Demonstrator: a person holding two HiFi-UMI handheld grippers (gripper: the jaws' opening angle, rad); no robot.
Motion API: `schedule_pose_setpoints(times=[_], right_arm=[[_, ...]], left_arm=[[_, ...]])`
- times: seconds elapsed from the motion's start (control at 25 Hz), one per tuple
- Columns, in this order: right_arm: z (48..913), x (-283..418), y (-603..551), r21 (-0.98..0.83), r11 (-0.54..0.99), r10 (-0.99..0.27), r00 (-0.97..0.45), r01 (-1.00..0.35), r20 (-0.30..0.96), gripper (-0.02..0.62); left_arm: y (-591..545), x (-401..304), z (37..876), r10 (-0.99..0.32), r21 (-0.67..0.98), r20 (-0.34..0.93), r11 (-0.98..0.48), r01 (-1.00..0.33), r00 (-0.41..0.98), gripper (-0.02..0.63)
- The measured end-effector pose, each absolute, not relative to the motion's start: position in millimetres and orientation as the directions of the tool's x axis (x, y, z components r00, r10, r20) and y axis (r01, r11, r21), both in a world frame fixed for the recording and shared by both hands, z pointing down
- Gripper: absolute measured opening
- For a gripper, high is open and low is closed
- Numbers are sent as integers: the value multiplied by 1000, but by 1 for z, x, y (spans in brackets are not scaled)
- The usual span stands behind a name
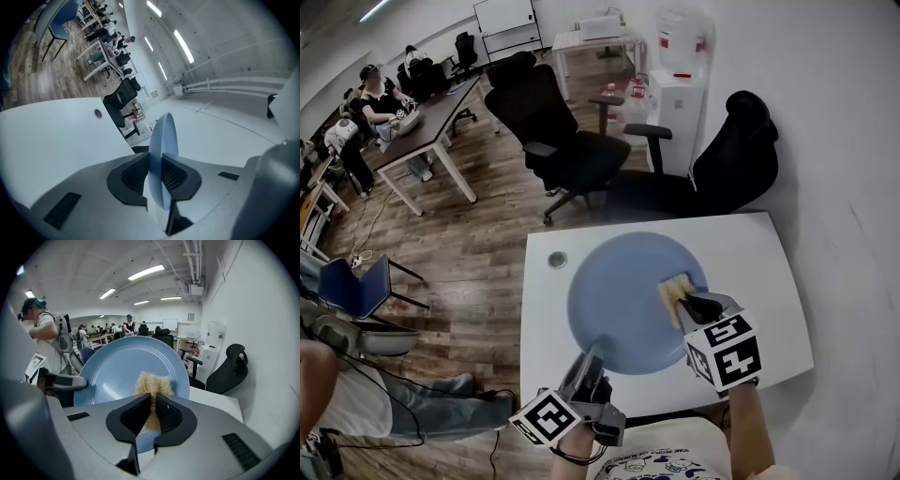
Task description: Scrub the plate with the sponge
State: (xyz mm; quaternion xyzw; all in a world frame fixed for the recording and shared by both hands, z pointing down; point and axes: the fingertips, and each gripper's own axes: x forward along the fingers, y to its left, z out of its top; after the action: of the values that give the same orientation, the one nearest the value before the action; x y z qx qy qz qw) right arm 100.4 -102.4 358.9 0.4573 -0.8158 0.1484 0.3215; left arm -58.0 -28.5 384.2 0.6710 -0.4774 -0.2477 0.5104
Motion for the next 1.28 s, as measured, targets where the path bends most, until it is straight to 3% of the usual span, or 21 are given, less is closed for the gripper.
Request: schedule_pose_setpoints(times=[1.28], right_arm=[[338,101,-135,96,472,-718,-319,-876,619,46]], left_arm=[[-30,-49,383,-870,899,153,-75,-432,469,63]])
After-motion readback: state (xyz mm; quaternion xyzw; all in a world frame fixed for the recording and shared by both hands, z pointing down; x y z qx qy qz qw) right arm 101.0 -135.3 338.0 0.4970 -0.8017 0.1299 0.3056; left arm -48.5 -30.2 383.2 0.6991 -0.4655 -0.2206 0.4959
